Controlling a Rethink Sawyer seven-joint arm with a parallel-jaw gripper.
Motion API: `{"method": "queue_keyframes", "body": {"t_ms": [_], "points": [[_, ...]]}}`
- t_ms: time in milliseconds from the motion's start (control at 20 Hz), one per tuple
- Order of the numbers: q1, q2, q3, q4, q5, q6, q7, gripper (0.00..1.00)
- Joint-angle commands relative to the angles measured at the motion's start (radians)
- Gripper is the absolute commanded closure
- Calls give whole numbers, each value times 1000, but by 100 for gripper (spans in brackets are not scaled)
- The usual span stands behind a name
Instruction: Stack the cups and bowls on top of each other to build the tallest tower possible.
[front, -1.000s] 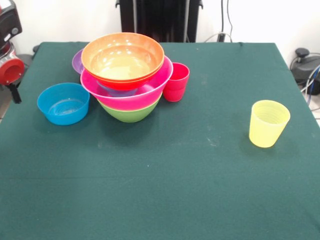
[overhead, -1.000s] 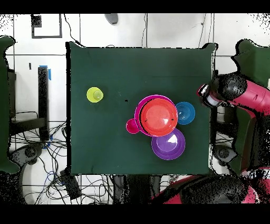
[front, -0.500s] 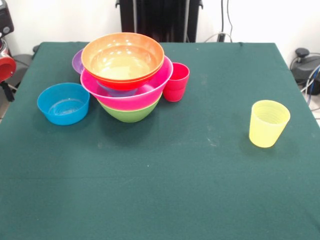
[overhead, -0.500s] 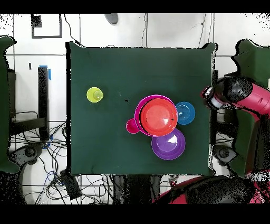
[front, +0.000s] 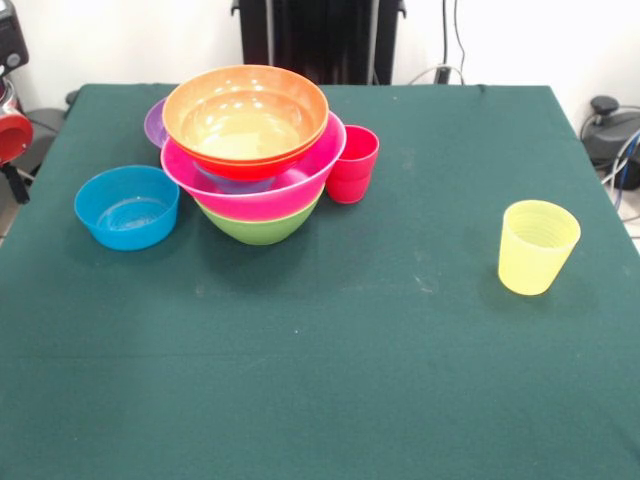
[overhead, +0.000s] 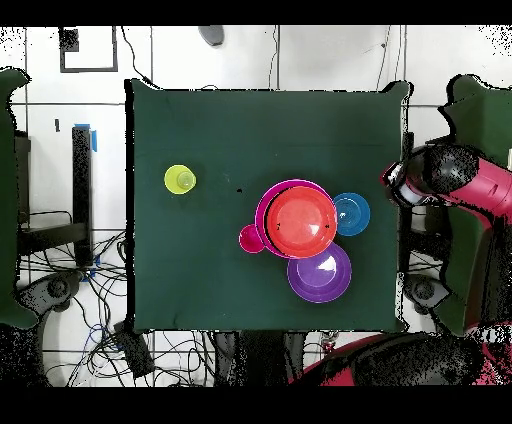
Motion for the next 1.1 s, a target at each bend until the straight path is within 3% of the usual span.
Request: {"method": "queue_keyframes", "body": {"t_ms": [50,1100], "points": [[5,14,77,9,-16,-25,-153,0],[32,38,110,-23,-36,1,-215,0]]}}
